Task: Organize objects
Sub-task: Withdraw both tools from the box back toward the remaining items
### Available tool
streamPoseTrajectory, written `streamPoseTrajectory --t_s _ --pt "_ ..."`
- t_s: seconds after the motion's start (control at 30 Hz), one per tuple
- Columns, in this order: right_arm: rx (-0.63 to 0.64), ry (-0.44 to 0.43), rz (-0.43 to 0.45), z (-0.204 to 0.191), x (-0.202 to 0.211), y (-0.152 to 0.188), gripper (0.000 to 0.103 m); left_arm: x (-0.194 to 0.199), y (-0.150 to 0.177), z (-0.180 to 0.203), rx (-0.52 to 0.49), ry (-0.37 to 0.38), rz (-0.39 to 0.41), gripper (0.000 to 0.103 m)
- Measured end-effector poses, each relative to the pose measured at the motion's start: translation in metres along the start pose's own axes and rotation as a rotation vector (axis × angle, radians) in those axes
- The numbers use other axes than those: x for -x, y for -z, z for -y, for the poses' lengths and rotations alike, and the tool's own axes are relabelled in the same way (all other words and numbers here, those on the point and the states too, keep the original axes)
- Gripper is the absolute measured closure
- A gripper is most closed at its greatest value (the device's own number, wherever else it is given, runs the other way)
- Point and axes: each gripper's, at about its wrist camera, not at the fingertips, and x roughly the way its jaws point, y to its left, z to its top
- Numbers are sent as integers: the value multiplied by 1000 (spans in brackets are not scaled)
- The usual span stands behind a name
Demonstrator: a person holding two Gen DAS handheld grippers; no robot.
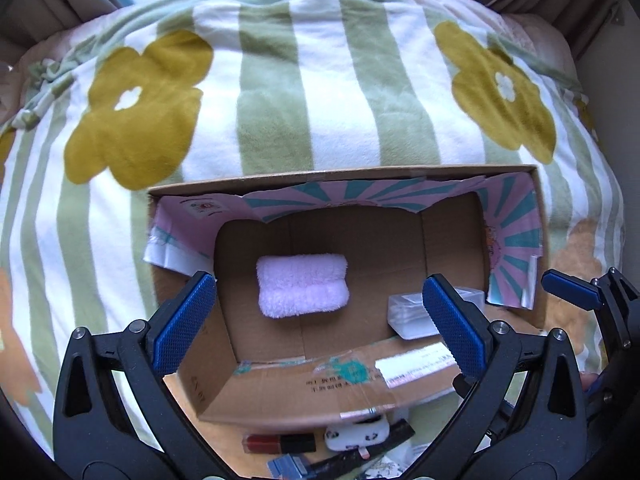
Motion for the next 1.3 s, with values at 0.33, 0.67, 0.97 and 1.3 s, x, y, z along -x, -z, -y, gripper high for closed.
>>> streamPoseTrajectory --t_s 0.33,0.67,0.97,1.3 --pt "-32 30 74 -20 77 24 2 101 36 1 20 -7 125 0" --pt "-88 48 161 -44 135 65 2 182 105 -2 58 -66 247 0" --pt "-157 30 213 -59 166 111 2 212 173 6 136 -109 290 0" --pt "-176 53 252 -64 176 148 2 215 243 -2 265 -92 295 0"
